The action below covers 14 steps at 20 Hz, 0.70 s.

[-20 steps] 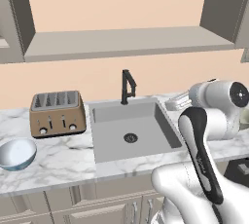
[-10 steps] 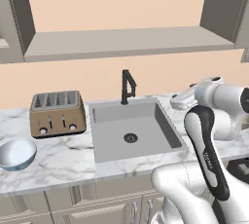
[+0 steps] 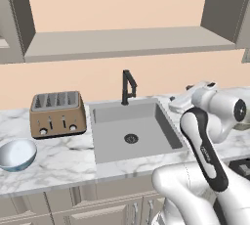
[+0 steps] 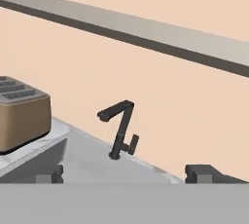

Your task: Rinse each bowl for a few seconds and place them down in the sink or on the counter.

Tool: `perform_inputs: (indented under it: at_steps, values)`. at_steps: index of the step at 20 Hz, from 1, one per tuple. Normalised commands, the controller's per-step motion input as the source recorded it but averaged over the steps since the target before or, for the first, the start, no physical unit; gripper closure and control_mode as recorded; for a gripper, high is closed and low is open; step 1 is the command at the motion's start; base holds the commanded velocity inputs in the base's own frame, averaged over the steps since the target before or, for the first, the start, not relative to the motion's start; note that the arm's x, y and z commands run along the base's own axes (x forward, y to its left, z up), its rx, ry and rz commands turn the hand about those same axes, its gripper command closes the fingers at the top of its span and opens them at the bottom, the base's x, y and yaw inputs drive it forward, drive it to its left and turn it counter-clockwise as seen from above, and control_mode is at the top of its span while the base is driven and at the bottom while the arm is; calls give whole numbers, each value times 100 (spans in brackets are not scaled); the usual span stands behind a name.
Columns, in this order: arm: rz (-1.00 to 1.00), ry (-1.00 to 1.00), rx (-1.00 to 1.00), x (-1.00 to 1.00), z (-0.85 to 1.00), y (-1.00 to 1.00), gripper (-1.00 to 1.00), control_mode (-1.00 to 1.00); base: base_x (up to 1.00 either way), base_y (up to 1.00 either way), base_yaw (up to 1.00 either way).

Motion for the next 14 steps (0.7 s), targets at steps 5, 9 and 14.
perform_inputs:
  at_steps: [5,9,14]
  values:
    - [1,-2,2,46,-25,0,-100,-100,0,0,0]
    - [1,-3,1,48,-21,0,-100,-100,0,0,0]
    - [2,-2,3,41,-17,0,-100,-100,0,0,0]
